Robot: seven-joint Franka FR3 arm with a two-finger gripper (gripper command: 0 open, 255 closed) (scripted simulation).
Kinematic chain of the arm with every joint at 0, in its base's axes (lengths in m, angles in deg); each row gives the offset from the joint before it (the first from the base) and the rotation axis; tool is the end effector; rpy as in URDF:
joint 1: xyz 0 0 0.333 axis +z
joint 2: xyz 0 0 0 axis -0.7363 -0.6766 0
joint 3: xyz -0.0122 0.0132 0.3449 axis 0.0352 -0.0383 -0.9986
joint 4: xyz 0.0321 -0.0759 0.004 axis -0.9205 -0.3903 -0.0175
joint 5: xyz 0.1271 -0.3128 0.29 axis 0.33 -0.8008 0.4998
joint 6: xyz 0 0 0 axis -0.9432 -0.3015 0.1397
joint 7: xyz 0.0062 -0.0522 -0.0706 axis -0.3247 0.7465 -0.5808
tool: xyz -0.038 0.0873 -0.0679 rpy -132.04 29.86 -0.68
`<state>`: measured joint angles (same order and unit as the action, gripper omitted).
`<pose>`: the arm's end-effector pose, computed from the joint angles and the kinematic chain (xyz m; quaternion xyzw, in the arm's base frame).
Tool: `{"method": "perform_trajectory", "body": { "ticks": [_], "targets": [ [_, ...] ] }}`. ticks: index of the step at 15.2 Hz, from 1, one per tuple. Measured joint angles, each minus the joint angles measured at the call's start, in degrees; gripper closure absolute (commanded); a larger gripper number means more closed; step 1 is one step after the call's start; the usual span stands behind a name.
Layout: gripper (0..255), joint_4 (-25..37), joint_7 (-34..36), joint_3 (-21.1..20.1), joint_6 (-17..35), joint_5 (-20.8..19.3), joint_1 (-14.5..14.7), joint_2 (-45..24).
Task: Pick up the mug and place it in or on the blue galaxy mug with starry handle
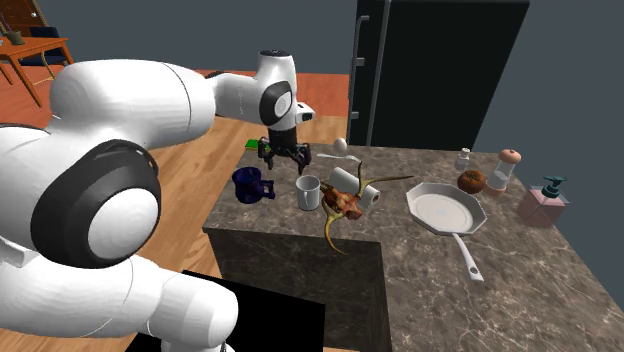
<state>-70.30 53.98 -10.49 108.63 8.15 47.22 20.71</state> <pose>0.4676 -0.0845 0.5028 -0.9991 -0.0028 -0.0413 0.0075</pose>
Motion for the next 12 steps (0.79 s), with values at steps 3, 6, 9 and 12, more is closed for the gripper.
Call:
{"method": "perform_trajectory", "body": {
  "ticks": [3, 6, 9, 12],
  "targets": [
    [0, 2.73, -2.20, 2.05, 2.75, 1.03, -0.31, -6.45],
    [0, 5.68, -4.13, 3.54, 5.43, 2.71, -0.42, -13.19],
    [0, 10.32, -6.41, 4.81, 6.70, 4.94, -0.80, -20.33],
    [0, 14.63, -8.70, 5.66, 8.00, 7.45, -1.53, -27.36]
  ]
}}
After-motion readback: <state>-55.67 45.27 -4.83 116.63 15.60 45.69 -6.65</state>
